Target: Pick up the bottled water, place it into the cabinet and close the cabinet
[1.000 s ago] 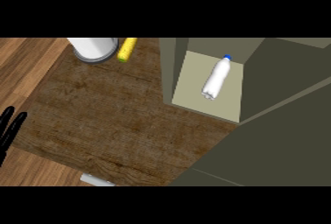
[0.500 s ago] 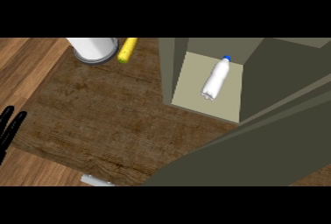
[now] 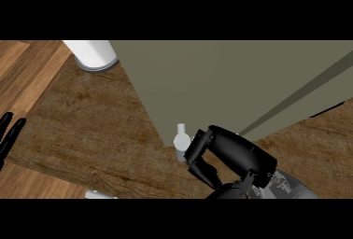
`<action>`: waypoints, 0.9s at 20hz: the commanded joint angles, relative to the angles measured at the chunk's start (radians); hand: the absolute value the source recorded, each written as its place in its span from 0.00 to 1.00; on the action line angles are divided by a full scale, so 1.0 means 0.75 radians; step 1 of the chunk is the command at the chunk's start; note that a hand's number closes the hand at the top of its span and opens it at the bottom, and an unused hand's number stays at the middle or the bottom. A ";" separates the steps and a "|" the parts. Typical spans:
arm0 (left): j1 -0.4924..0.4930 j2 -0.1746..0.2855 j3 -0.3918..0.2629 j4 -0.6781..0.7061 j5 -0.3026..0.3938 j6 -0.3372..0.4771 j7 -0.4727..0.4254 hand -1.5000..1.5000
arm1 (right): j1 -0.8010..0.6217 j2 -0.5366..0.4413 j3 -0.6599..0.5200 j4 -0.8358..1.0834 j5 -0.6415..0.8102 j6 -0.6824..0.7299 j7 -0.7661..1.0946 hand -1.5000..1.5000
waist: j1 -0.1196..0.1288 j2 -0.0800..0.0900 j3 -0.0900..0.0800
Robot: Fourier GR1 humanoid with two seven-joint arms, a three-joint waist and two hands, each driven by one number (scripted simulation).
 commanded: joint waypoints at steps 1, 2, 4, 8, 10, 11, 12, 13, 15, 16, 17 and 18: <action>0.016 -0.009 0.005 0.023 -0.004 -0.006 -0.010 0.00 | -0.238 0.119 -0.094 0.224 0.093 -0.186 0.046 1.00 | -0.029 -0.013 0.005; 0.031 -0.003 0.014 0.030 0.007 -0.026 -0.012 0.00 | -0.287 0.120 -0.148 0.276 0.109 -0.221 0.040 1.00 | -0.021 -0.011 0.005; 0.003 0.010 0.019 0.025 0.018 -0.017 0.009 0.00 | -0.408 0.122 -0.180 0.371 0.107 -0.318 0.052 1.00 | -0.047 -0.010 0.008; 0.017 -0.004 0.027 0.030 0.006 -0.042 -0.019 0.00 | -0.624 0.124 -0.254 0.597 0.109 -0.485 0.023 1.00 | -0.030 -0.010 0.010; 0.016 -0.013 0.030 0.054 0.014 -0.041 -0.018 0.00 | -0.703 0.124 -0.256 0.712 0.102 -0.574 -0.016 1.00 | -0.058 -0.011 0.011; 0.029 -0.014 0.038 0.053 0.023 -0.060 -0.027 0.00 | -0.729 0.125 -0.303 0.755 0.097 -0.567 -0.021 1.00 | -0.045 -0.005 0.011; 0.014 -0.011 0.041 0.043 0.026 -0.039 -0.017 0.00 | -0.746 0.125 -0.317 0.767 0.068 -0.619 -0.025 1.00 | -0.050 -0.005 0.013; 0.021 -0.003 0.033 0.058 0.033 -0.055 -0.002 0.00 | -0.775 0.125 -0.319 0.782 0.071 -0.644 -0.016 1.00 | -0.052 -0.003 0.012; 0.038 0.002 0.056 0.069 0.032 -0.060 -0.015 0.00 | -0.772 0.125 -0.339 0.813 0.020 -0.703 -0.051 0.00 | -0.051 -0.006 0.014; 0.021 -0.009 0.054 0.058 0.016 -0.062 -0.032 0.00 | -0.764 0.125 -0.347 0.835 -0.003 -0.733 -0.050 0.00 | -0.069 -0.006 0.014; 0.043 -0.016 0.039 0.061 0.024 -0.061 -0.018 0.00 | -0.786 0.125 -0.342 0.858 -0.010 -0.735 -0.051 0.00 | -0.062 -0.003 0.014; 0.032 -0.024 0.049 0.068 0.010 -0.057 -0.038 0.00 | -0.796 0.125 -0.338 0.874 -0.025 -0.745 -0.077 0.00 | -0.078 -0.006 0.014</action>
